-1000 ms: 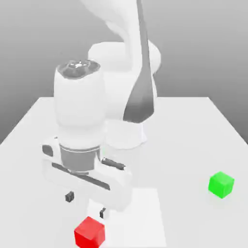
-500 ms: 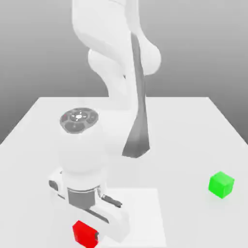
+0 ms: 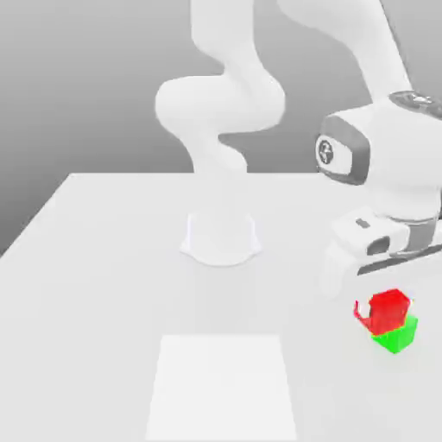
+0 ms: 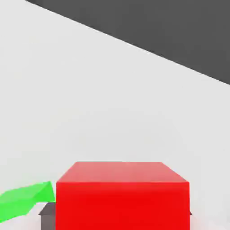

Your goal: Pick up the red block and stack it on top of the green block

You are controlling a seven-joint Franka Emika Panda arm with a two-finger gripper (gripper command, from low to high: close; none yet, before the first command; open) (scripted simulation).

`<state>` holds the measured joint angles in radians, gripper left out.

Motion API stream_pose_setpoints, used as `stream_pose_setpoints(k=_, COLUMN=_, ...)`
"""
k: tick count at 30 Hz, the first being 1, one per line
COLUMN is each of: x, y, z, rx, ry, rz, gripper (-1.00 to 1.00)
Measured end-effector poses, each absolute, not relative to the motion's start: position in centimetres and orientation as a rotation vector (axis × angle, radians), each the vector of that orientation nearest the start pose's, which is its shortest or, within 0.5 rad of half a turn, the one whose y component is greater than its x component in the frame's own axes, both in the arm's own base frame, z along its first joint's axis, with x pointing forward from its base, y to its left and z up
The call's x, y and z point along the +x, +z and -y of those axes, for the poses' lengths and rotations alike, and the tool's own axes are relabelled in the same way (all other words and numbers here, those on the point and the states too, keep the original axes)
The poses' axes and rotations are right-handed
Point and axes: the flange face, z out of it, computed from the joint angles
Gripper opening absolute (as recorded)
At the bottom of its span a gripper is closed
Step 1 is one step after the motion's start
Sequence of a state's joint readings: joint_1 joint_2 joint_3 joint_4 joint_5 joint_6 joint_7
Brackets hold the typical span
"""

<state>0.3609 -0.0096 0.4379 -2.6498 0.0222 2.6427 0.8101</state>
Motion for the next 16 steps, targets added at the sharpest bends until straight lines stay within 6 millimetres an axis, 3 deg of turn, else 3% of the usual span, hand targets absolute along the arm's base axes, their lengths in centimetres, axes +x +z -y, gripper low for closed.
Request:
stream_pose_setpoints(k=3, x=22.8, y=23.4, z=-35.3, rx=-3.150, ry=-0.004, rz=0.316, gripper=-1.00)
stream_pose_setpoints(k=4, x=23.8, y=23.0, z=-34.5, rx=-3.160, ry=-0.004, rz=0.275, gripper=-1.00)
stream_pose_setpoints(k=5, x=27.2, y=22.5, z=-31.8, rx=-3.177, ry=-0.001, rz=0.113, gripper=-1.00)
stream_pose_setpoints(k=6, x=29.4, y=21.9, z=-29.9, rx=-3.187, ry=0.000, rz=0.006, gripper=-1.00)
stream_pose_setpoints(k=16, x=29.8, y=18.1, z=-29.5, rx=-3.161, ry=0.000, rz=-0.021, gripper=-1.00)
